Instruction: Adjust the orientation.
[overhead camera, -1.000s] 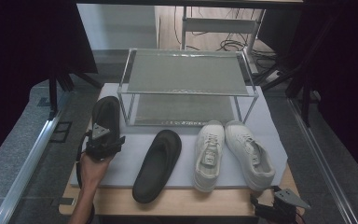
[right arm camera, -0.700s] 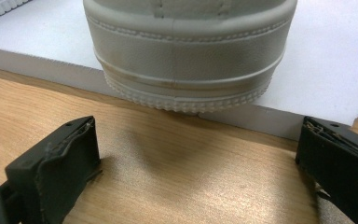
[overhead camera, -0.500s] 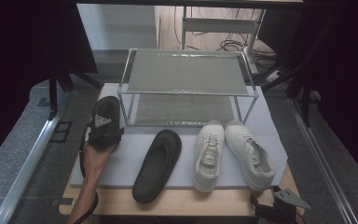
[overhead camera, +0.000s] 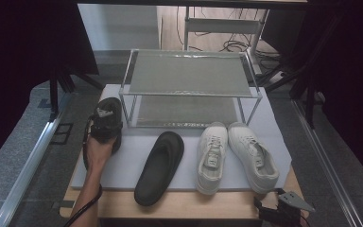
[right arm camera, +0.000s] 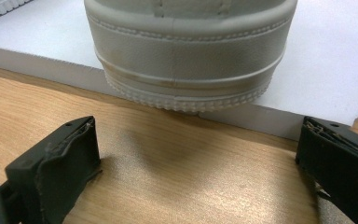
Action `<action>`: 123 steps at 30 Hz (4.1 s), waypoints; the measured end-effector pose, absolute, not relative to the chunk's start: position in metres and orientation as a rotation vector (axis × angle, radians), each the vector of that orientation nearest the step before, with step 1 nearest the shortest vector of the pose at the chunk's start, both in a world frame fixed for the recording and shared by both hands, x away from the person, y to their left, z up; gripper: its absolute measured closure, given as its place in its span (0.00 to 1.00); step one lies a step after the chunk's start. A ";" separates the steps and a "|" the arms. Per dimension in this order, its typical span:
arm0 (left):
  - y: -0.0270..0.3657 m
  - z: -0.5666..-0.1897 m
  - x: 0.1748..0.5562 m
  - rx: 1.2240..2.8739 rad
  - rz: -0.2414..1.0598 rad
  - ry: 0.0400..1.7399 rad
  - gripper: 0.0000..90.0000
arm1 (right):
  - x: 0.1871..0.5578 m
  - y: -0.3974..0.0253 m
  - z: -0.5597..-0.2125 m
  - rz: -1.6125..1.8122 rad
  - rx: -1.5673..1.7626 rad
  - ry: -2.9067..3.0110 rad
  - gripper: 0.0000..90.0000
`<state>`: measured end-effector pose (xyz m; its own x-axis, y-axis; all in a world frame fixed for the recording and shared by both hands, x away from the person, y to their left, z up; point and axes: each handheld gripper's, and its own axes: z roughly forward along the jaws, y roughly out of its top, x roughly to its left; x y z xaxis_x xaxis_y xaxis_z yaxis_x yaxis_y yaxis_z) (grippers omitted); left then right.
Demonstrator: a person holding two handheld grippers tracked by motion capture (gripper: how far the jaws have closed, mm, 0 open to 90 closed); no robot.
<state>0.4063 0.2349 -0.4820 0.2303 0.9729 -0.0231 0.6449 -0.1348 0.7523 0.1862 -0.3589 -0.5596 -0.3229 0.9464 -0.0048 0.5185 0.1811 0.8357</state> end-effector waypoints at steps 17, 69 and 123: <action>0.237 -0.492 0.430 1.873 0.632 1.550 0.73 | 0.186 -0.359 -0.560 1.035 1.369 1.924 0.00; 0.259 -0.468 0.365 1.897 0.670 1.455 0.93 | 0.186 -0.359 -0.560 1.039 1.368 1.925 0.00; 0.228 -0.455 0.251 2.051 0.615 1.162 0.92 | 0.186 -0.359 -0.560 1.039 1.370 1.921 0.00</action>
<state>0.2508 0.2282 -0.4549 0.4867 0.8712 0.0651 0.5438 -0.3604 0.7579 0.1858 -0.3592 -0.5601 -0.3245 0.9459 -0.0025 0.5157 0.1792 0.8378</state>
